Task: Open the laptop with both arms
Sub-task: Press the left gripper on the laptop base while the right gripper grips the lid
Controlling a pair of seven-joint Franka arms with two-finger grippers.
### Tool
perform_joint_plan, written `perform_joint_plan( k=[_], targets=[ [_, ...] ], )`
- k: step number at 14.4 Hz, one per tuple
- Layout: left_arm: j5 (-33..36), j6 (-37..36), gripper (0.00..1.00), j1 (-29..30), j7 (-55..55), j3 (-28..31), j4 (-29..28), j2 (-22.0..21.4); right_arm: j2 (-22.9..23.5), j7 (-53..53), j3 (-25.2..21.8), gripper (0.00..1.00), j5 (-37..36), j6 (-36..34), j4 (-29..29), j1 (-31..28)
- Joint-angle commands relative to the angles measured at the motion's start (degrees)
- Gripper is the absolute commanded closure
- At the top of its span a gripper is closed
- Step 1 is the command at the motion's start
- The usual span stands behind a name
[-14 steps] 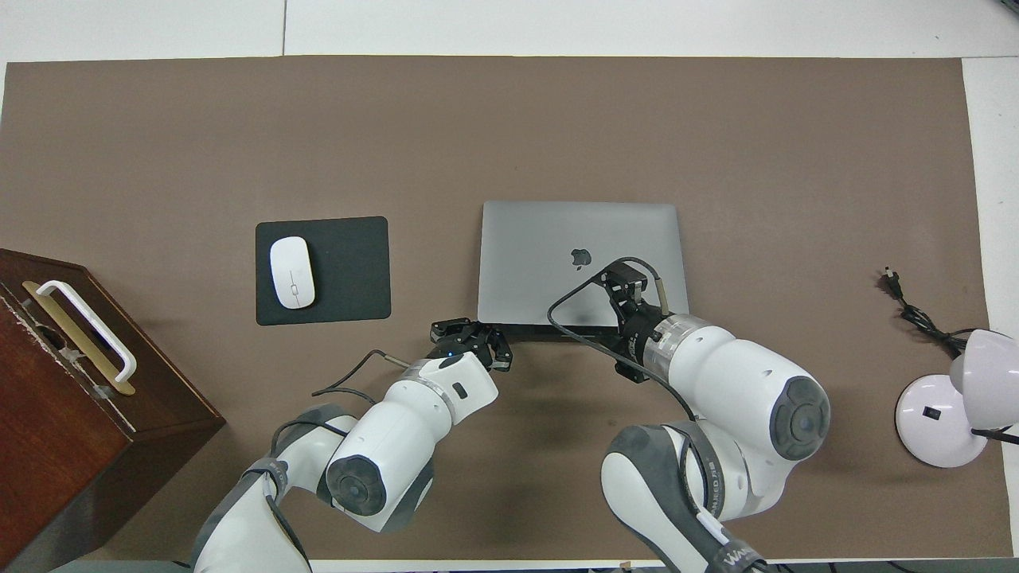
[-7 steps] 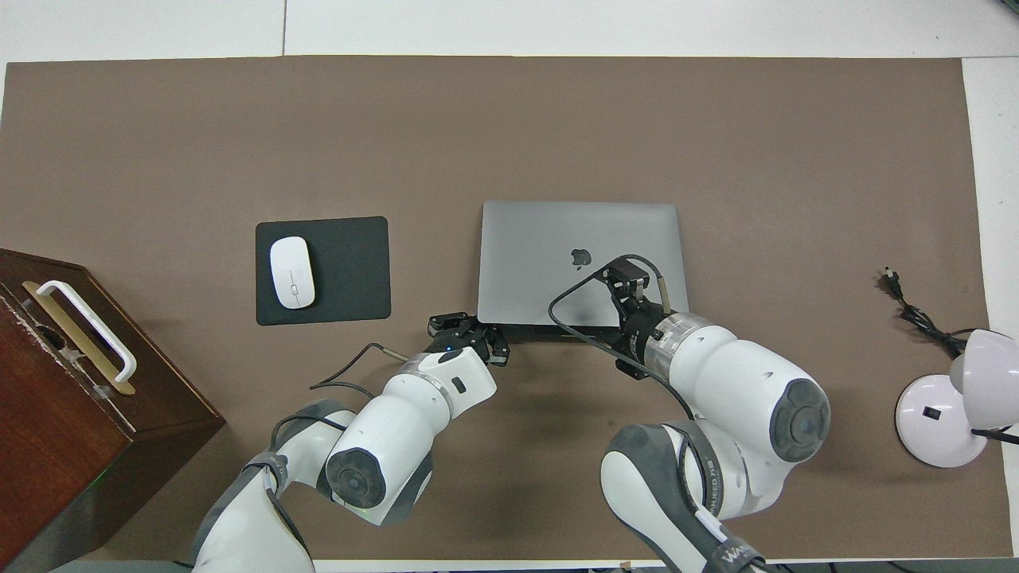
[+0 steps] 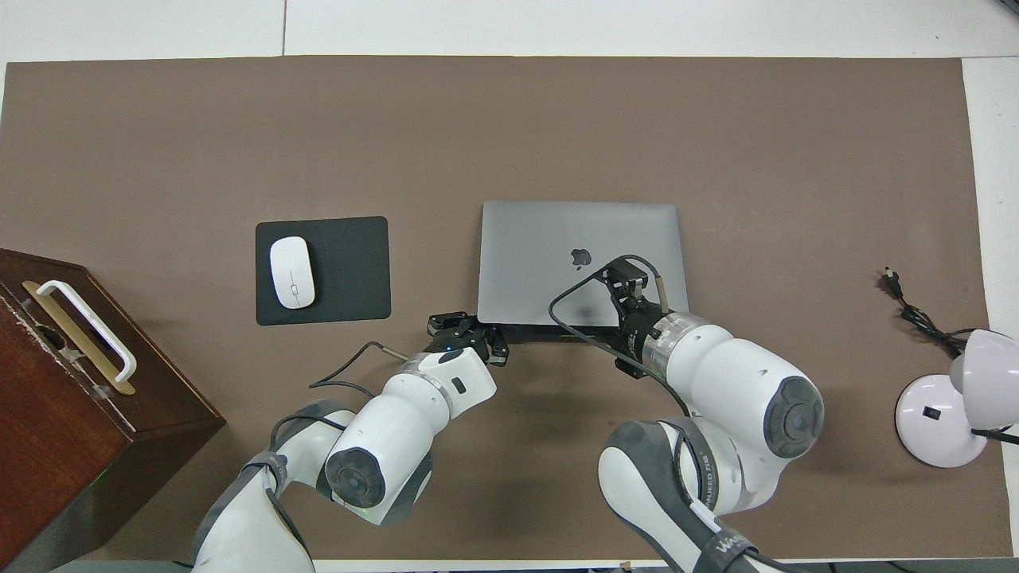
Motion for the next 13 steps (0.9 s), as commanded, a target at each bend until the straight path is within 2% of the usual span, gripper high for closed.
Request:
perform_joint_plan(
  k=[1,13],
  targets=[
    [-0.2,1.2,1.00,0.0,1.3,0.3,1.1,2.0,1.4,-3.4,0.8,0.00,1.4,1.8,1.3,-0.9],
    [-0.2,1.2,1.00,0.0,1.5,0.3,1.1,2.4,4.5,-7.1,0.7,0.00,1.4,2.2,6.4,-1.9]
  ],
)
